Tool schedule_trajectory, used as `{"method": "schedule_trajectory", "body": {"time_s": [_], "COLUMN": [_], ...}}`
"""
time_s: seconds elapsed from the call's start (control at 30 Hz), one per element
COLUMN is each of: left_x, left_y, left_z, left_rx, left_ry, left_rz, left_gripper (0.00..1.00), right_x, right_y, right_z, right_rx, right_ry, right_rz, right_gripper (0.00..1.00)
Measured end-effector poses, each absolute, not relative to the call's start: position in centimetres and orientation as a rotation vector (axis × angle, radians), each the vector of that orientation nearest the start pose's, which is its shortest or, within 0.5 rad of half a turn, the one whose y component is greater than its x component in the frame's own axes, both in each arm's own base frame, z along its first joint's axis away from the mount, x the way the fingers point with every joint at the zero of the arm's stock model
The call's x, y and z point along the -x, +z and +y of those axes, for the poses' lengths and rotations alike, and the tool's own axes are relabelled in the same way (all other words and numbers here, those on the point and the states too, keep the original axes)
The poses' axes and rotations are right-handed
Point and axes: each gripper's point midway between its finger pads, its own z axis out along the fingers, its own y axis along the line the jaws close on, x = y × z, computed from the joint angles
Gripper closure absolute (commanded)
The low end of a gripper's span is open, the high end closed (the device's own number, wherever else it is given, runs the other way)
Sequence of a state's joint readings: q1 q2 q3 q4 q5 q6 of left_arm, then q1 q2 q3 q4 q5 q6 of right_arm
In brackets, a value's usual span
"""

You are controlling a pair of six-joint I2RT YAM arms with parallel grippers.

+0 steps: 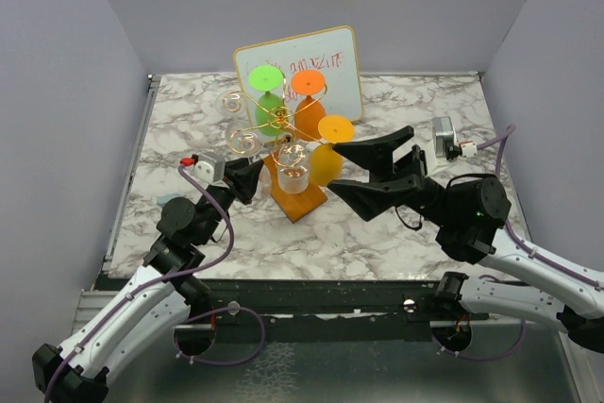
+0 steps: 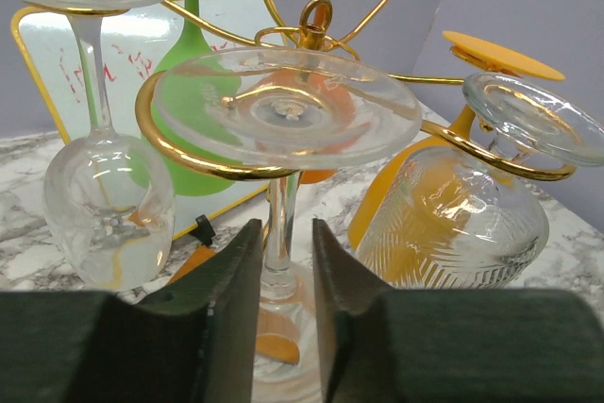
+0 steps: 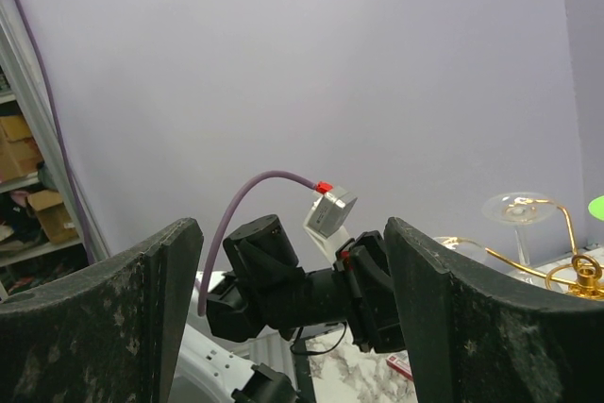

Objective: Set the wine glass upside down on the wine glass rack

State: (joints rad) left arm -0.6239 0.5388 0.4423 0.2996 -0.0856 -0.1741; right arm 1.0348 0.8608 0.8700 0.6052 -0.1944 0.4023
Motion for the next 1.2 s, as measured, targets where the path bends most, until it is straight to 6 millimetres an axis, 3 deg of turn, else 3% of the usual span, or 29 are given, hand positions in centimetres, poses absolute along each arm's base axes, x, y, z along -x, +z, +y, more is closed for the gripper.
{"method": "schedule_trajectory", "body": {"time_s": [0.2,0.5,0.7,0.83,0.97,1.07,1.2], "left_x": [-24.3,-23.9,-22.6,-21.3,-20.1,-19.3,-18.4], "left_y": [29.7,29.2,29.4,30.7,31.1,31.2,32.2], "left_z": [-16.7,-15.9,-14.3,-12.5,-10.6,-9.1,-6.9], "left_rx": [-0.221,-0.179,-0.127,-0.069,0.0,0.058,0.141], "left_ry": [-0.63,-0.634,-0.621,-0.611,-0.596,-0.572,-0.53], "left_rz": [1.374,1.412,1.459,1.462,1.485,1.506,1.515], "left_gripper": [0.36,0.22,0.01,0.01,0.01,0.01,0.01], "right_x": [-11.7,-11.4,-11.4,-12.1,-14.3,-16.0,-18.3], "right_y": [48.3,48.6,48.3,47.2,44.4,41.4,36.1], "right_z": [29.4,29.0,28.2,27.3,26.7,25.9,23.6], "right_rx": [0.513,0.509,0.487,0.442,0.368,0.306,0.206], "right_ry": [1.406,1.407,1.394,1.357,1.259,1.149,0.93], "right_rz": [0.935,0.924,0.942,1.007,1.186,1.355,1.605], "right_gripper": [0.17,0.17,0.15,0.15,0.0,0.0,0.0]}}
